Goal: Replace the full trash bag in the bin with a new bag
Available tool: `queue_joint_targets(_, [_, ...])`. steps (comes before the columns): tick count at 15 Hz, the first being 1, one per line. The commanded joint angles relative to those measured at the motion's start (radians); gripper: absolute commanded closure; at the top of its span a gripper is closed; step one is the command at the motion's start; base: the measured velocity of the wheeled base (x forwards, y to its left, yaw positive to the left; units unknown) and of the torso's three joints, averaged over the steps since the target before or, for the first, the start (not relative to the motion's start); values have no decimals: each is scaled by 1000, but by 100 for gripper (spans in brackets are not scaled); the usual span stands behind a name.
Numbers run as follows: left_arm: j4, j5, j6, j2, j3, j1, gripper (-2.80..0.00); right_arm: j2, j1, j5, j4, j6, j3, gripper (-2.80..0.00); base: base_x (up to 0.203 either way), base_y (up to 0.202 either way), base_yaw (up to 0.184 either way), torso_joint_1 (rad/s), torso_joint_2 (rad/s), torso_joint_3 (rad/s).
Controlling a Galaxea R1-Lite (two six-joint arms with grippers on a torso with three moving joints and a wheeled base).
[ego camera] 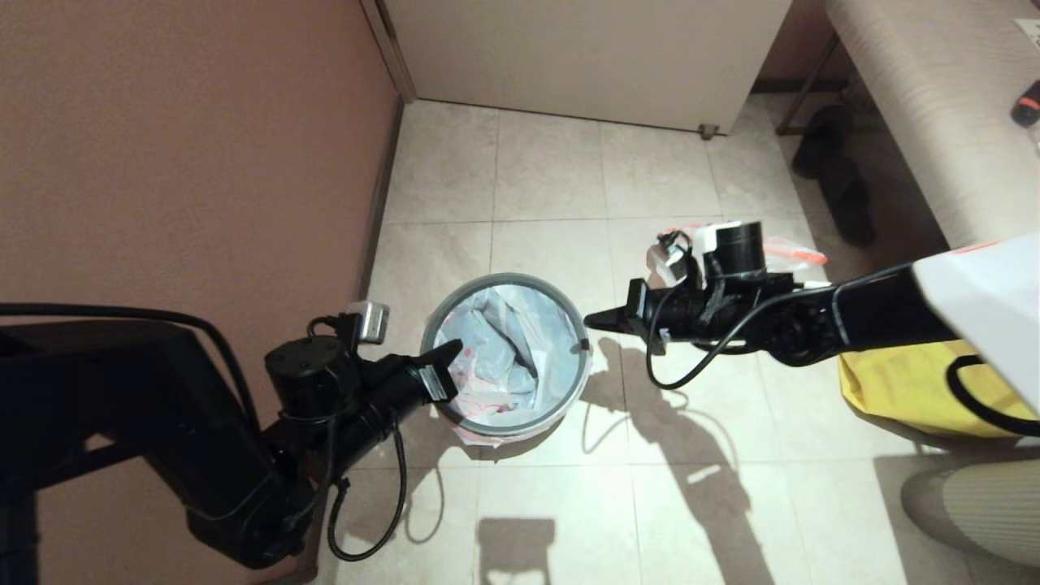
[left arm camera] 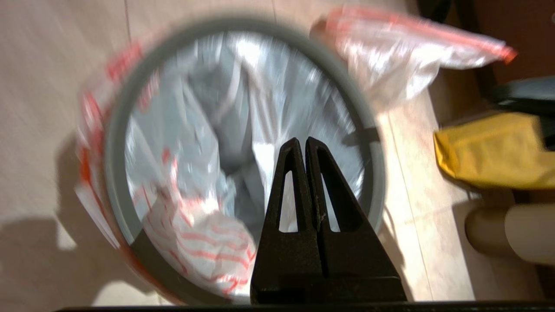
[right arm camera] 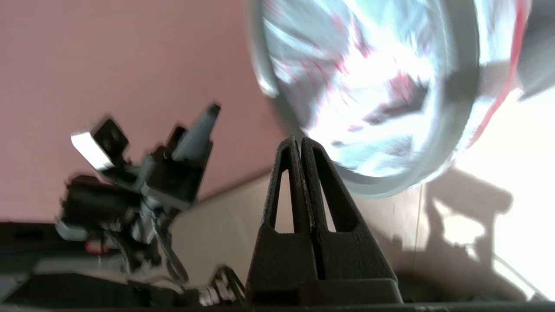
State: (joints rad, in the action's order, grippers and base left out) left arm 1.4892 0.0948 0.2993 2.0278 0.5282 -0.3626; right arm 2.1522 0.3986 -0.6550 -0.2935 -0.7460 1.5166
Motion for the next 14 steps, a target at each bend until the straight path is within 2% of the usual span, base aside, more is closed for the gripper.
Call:
queue_joint_targets(1, [-17,-50,-42,-275,-57,-20,0,-333,19,55,56,4,-57,0,0,0,0,0,0,0])
queue_joint_targets(3, [-75,-91,-78,-443,-142,-36,0,-510,27,119,225,31,-93,0,0,0,0,0,0,0])
queue_joint_targets(5, [-179,-150,-114,-599,-205,-54,0,-672,33,280,359,111,-176,0,0,0,0,0,0,0])
queue_joint_targets(7, [-332,-315,-157,-732,-219,-65,0,-824,30,483,434,199,-307,0,0,0,0,0,0,0])
queue_joint_targets(8, [-379,-394,-176,-791,-218,-67,0,-895,13,547,466,233,-357,0,0,0,0,0,0,0])
queue_joint_targets(10, [-461,-468,-201,-926,-222,-38,0,-1043,-65,617,526,276,-430,0,0,0,0,0,0,0])
queue_joint_targets(14, [-732,-496,-216,-1277,-204,124,0,-1380,-209,655,688,297,-506,0,0,0,0,0,0,0])
